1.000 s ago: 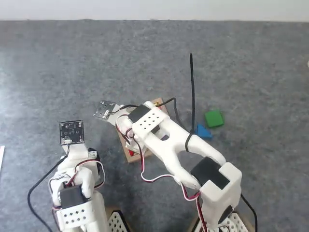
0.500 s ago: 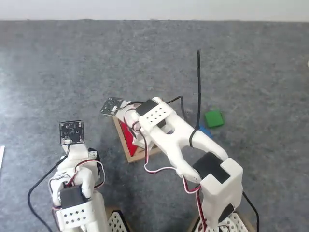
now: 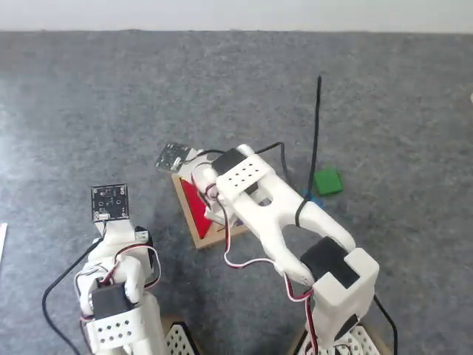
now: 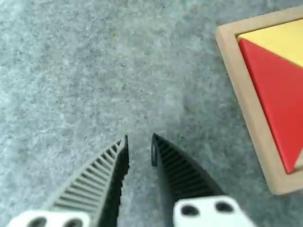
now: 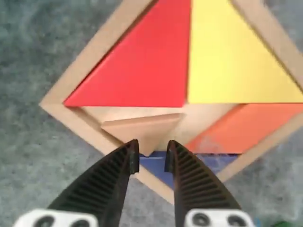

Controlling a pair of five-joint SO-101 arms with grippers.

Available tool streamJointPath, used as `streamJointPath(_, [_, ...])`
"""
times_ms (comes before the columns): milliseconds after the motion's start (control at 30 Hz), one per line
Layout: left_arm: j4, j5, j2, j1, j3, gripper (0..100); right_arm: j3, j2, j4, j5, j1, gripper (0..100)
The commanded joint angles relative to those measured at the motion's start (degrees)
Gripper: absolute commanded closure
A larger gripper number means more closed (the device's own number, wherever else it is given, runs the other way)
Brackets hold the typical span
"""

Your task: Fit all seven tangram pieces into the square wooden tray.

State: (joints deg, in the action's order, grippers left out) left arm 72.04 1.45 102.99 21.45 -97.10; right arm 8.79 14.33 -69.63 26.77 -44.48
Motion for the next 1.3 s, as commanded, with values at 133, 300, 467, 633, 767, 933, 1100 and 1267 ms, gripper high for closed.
streamJointPath(133, [0.2,0.1,1.1,0.4,0.7,92,-1.6,1.4,-0.2,-1.7,-2.9,75.0])
streamJointPath(300, [0.2,0.1,1.1,0.4,0.7,92,-2.3,3.9,0.4,-5.7,-2.8,68.1])
streamJointPath(467, [0.2,0.1,1.1,0.4,0.7,92,-2.0,4.4,1.7,-9.3,-3.5,68.1])
streamJointPath(633, [0.2,0.1,1.1,0.4,0.7,92,-2.0,4.6,3.9,-8.0,-5.3,68.1])
streamJointPath(767, [0.2,0.1,1.1,0.4,0.7,92,-1.6,4.8,4.2,-6.1,-5.2,68.2])
streamJointPath(933, [0.2,0.1,1.1,0.4,0.7,92,-1.4,7.9,4.1,-6.4,-4.0,68.2])
streamJointPath(1100, [0.2,0.1,1.1,0.4,0.7,92,-1.8,7.9,1.9,-6.1,-3.5,68.2])
streamJointPath(1267, [0.2,0.1,1.1,0.4,0.7,92,-1.7,8.0,0.7,-6.2,-3.2,68.2])
